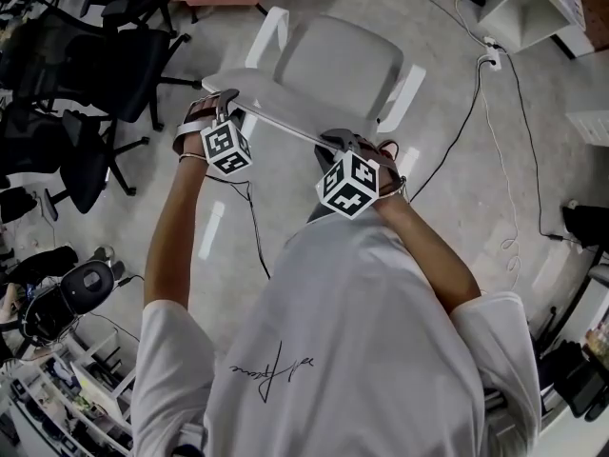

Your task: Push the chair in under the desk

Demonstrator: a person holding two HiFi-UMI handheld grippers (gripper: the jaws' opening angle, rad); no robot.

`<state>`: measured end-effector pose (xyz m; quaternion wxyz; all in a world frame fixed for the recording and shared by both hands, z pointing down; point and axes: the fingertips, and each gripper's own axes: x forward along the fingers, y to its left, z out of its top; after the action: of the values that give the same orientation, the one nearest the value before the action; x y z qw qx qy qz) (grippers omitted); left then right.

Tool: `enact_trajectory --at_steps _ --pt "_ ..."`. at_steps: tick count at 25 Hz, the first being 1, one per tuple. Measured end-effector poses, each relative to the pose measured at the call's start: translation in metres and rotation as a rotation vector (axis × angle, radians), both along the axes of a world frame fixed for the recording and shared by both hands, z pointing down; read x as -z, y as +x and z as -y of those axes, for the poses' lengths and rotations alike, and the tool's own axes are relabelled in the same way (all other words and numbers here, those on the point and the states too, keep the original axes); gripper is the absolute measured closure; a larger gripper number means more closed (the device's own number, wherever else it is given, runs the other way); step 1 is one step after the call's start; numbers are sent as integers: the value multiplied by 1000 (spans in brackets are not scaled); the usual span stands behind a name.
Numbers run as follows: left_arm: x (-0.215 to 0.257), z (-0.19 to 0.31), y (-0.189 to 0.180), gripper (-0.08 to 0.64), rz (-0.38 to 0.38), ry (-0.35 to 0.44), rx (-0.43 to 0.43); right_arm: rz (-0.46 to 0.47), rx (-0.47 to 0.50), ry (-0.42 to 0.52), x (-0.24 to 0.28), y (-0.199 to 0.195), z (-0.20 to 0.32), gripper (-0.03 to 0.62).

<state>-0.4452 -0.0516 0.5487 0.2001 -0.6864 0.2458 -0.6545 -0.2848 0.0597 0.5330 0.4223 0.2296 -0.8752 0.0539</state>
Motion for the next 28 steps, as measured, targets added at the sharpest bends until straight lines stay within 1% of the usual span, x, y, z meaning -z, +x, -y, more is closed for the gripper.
enact_trajectory --at_steps 6,9,19,28 --pt "0 17 8 388 -14 19 5 0 -38 4 -1 8 15 492" --pt "-2 24 16 388 -14 13 0 -7 -48 17 -2 16 22 492" --pt "2 36 41 388 -24 7 -25 -7 -64 17 1 40 33 492" --pt "-3 55 43 387 -24 3 -31 4 -79 9 -4 41 49 492"
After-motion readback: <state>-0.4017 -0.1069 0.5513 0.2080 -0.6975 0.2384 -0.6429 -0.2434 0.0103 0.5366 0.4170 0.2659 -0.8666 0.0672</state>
